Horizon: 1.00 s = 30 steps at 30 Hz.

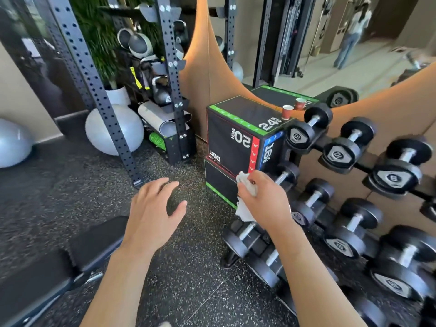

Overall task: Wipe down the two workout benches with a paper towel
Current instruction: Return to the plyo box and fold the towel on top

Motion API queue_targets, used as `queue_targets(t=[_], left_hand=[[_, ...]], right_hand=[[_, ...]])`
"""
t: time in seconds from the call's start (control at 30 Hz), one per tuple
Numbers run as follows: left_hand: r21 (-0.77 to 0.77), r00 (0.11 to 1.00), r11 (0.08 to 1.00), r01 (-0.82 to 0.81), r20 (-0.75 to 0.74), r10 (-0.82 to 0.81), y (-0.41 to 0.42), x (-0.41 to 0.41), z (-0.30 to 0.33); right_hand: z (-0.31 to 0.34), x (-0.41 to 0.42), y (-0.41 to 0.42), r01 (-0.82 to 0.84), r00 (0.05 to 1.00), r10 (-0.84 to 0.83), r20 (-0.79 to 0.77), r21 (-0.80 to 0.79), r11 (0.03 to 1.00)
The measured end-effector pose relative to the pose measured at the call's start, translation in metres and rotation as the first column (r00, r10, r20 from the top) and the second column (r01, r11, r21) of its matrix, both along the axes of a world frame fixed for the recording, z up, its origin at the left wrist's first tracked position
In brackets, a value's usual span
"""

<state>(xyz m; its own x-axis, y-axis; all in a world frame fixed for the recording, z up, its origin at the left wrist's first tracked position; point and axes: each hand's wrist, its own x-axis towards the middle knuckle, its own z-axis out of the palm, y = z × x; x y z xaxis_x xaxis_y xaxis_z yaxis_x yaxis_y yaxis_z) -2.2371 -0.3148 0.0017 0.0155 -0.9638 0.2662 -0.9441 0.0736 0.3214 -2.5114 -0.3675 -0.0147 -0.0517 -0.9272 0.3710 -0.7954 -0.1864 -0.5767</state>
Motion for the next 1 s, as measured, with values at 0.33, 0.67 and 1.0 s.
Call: queue_targets(t=[0.33,0.67,1.0], left_hand=[[-0.042,0.989,0.991,0.13,-0.062,-0.133,-0.132,0.104,-0.004],[-0.037,0.975,0.98,0.195,-0.096,-0.198,-0.225,0.192,0.005],[-0.02,0.975,0.982,0.185,-0.122,-0.186,-0.296,0.202,-0.008]], right_hand=[[0.009,0.102,-0.097,0.116,0.993,-0.116,-0.002,0.029,0.993],[0.018,0.179,-0.172,0.201,0.979,-0.201,-0.025,-0.007,0.98],[0.0,0.183,-0.253,0.206,0.978,-0.207,-0.036,-0.033,0.978]])
